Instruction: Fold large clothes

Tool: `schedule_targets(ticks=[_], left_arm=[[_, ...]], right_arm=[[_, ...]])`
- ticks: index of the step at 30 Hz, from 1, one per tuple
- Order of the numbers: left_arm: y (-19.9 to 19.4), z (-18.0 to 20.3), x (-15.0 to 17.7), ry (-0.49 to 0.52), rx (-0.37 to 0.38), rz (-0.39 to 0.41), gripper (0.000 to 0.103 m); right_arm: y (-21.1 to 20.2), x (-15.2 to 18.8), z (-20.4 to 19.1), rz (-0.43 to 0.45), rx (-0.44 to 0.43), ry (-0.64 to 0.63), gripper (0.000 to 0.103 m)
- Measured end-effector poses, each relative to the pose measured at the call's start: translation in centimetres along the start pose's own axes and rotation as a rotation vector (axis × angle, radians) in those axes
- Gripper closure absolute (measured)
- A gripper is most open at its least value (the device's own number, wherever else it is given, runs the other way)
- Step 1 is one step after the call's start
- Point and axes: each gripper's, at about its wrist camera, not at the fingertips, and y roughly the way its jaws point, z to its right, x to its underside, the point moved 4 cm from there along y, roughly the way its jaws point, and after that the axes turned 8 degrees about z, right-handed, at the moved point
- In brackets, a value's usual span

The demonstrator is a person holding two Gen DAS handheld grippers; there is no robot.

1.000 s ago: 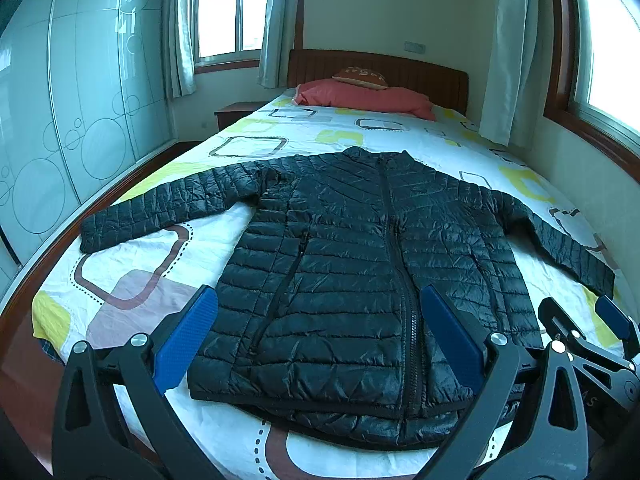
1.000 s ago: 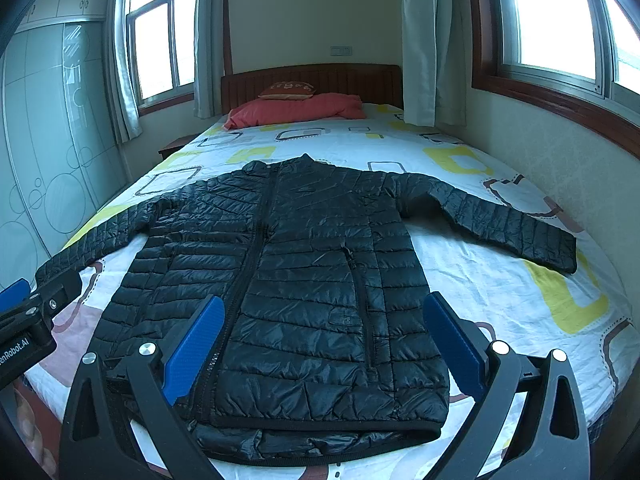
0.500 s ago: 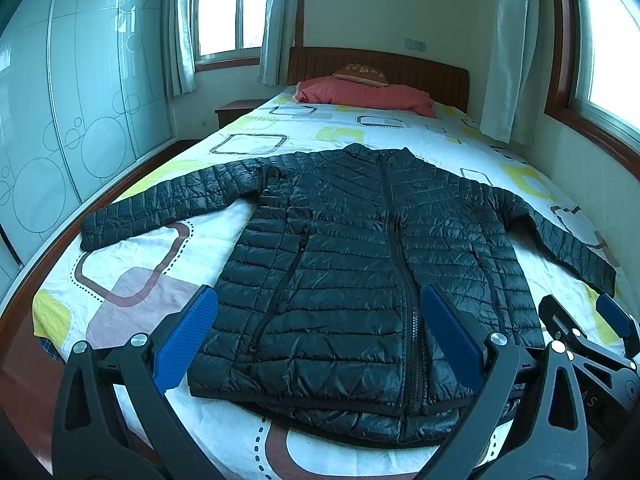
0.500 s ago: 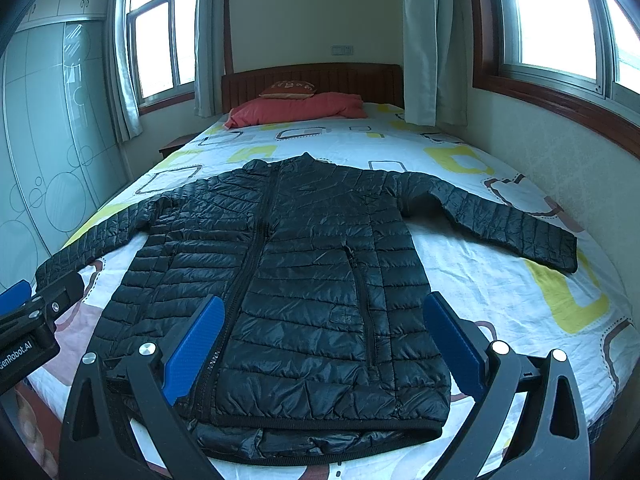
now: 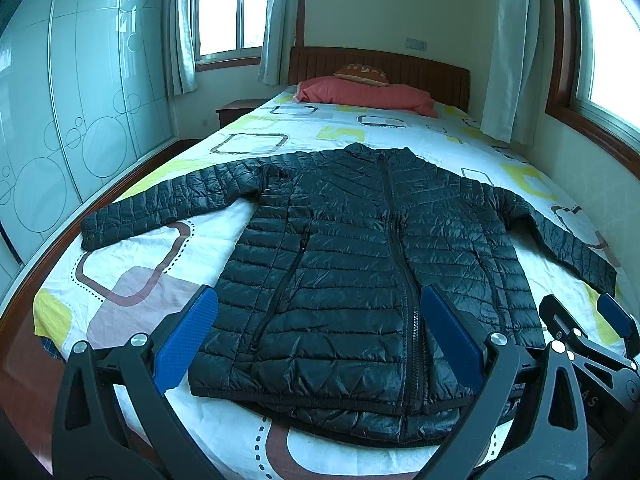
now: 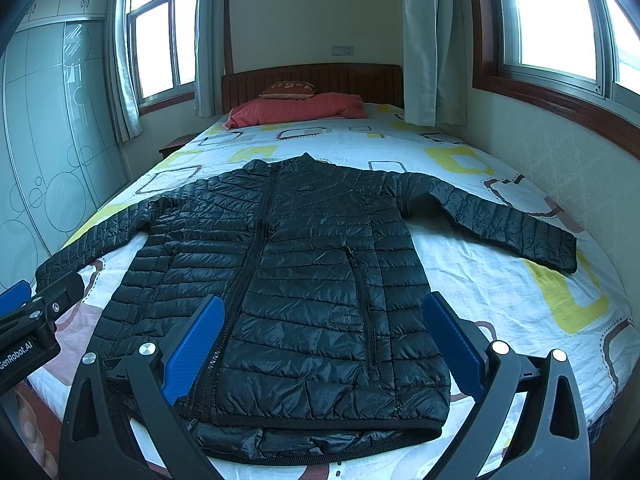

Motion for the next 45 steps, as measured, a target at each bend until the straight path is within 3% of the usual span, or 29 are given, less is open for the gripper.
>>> schedule_targets(ticks=[45], left_arm=[[0.3,-0.5,1.3,-0.008,0.003,-0.016,0.002]], right_arm=[[0.4,0.2,-0.1,-0.007,-0.006,0.005,0.004]])
